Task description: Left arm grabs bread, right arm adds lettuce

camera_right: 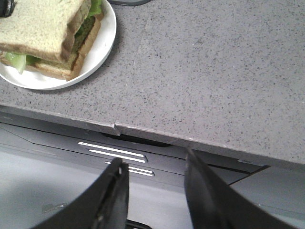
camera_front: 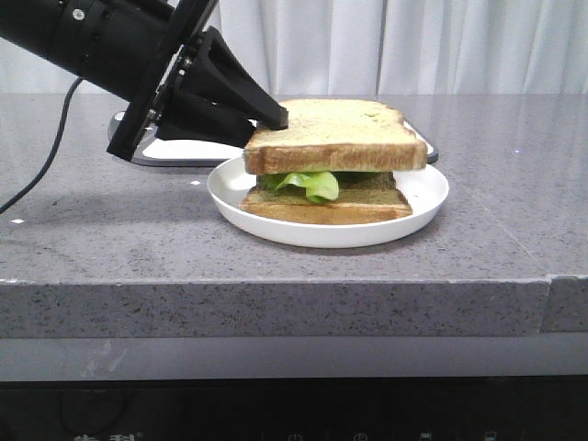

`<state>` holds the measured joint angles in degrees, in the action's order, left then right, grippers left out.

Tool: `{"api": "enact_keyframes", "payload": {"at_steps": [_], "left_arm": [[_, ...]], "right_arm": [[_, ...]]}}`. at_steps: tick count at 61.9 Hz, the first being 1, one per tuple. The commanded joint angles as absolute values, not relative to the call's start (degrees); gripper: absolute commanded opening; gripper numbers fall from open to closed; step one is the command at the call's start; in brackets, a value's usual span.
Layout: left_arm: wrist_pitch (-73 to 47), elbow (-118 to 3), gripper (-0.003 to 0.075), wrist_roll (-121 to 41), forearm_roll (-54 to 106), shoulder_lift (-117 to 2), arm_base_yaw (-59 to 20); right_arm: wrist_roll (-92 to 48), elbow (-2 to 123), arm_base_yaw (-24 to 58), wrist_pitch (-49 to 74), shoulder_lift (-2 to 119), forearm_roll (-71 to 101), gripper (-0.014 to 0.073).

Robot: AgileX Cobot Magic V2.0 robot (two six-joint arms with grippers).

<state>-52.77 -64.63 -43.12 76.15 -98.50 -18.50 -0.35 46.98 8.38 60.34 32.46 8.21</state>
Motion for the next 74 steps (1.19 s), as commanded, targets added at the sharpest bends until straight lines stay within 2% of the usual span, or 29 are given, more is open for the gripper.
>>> {"api": "enact_keyframes", "payload": {"at_steps": [1, 16, 38, 52, 61, 74], "left_arm": [[-56.0, -66.7, 0.0321, -43.6, 78.4, -95.9, -17.6], [-57.9, -69.4, 0.0334, -40.2, 71.7, -91.9, -17.2], [-57.3, -69.9, 0.0333, -16.3, 30.8, -73.9, -17.2], [-57.3, -64.1, 0.0333, -1.0, 7.9, -59.1, -17.2], [-57.7, -57.9, 0.0333, 2.7, 2.0, -49.0, -17.2], [-55.5, -48.7, 0.0333, 2.9, 1.5, -35.1, -17.2]], "right_arm": [[-0.8, 48.2, 8.3, 56.8, 32.6, 8.0, 0.0310], [-0.8, 48.2, 8.3, 57.3, 32.6, 8.0, 0.0310], [-0.8, 48.2, 8.3, 59.0, 32.6, 7.1, 0.0310], [-0.7, 48.2, 8.3, 60.1, 32.6, 6.7, 0.0310], [-0.7, 48.2, 8.3, 60.8, 32.6, 6.8, 0.0310], [-0.7, 48.2, 8.3, 60.7, 31.5, 6.8, 0.0310]]}}
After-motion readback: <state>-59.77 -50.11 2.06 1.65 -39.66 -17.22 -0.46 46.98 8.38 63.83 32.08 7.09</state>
